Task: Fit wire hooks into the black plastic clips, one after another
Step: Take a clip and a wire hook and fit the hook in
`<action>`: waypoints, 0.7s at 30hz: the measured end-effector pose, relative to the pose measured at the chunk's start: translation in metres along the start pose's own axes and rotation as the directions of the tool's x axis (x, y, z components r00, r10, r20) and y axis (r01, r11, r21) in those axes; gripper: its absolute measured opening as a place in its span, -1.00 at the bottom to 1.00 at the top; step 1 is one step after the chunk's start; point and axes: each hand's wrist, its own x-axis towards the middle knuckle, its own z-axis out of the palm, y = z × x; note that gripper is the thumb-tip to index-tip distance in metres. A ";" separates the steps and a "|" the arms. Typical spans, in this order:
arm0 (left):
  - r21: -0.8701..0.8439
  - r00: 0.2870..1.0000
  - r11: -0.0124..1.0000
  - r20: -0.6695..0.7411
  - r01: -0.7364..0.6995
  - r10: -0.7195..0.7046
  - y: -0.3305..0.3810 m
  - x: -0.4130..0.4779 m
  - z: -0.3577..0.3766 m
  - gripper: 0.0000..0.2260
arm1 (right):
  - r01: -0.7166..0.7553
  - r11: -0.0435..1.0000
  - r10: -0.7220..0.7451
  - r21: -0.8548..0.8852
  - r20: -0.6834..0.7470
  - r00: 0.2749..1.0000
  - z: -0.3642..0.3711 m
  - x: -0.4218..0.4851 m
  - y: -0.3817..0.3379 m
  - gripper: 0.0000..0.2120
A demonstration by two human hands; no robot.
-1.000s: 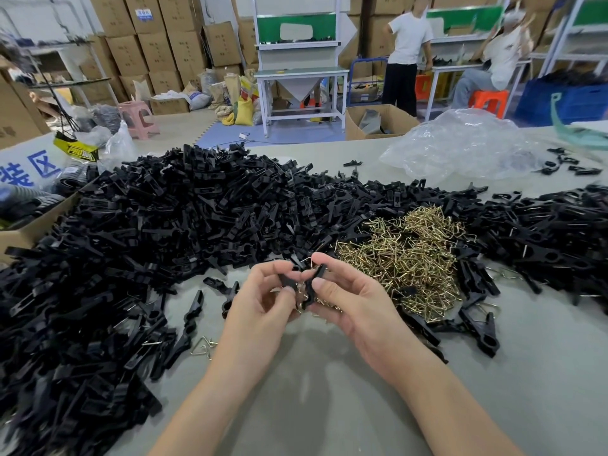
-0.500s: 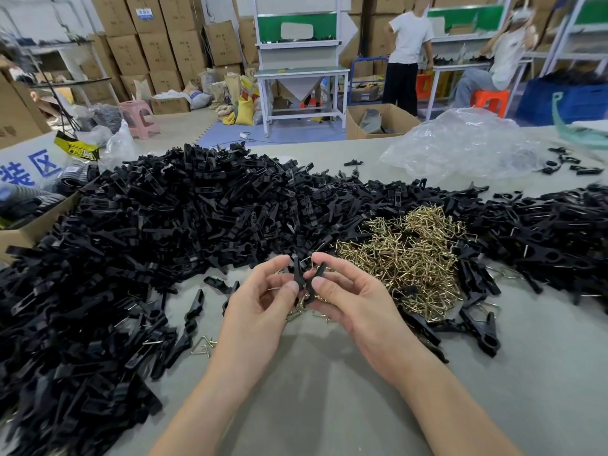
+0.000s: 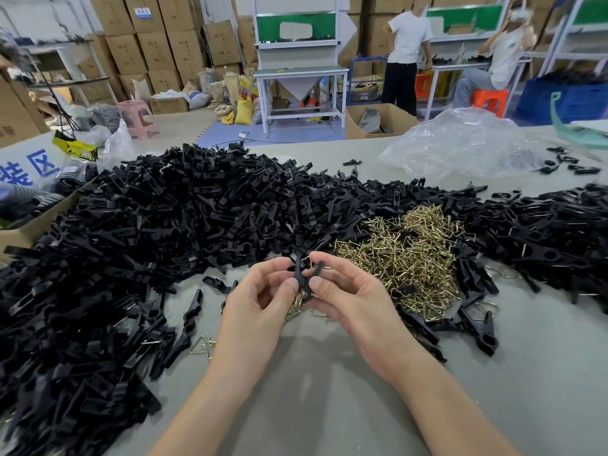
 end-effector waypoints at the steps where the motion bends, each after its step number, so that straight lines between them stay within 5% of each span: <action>1: 0.002 1.000 1.000 -0.003 -0.001 0.001 0.000 0.000 0.000 -0.81 | 0.000 1.000 0.000 0.007 0.000 1.000 0.000 0.000 0.000 -0.70; 16: 0.031 1.000 0.999 0.007 0.008 -0.008 0.000 -0.001 0.003 -0.85 | 0.014 1.000 -0.014 0.015 -0.002 1.000 -0.002 0.001 0.002 -0.71; 21: -0.141 0.997 0.988 0.049 0.070 -0.064 -0.002 -0.002 0.007 -0.84 | 0.082 0.995 -0.083 -0.063 0.000 0.997 -0.001 0.002 0.004 -0.66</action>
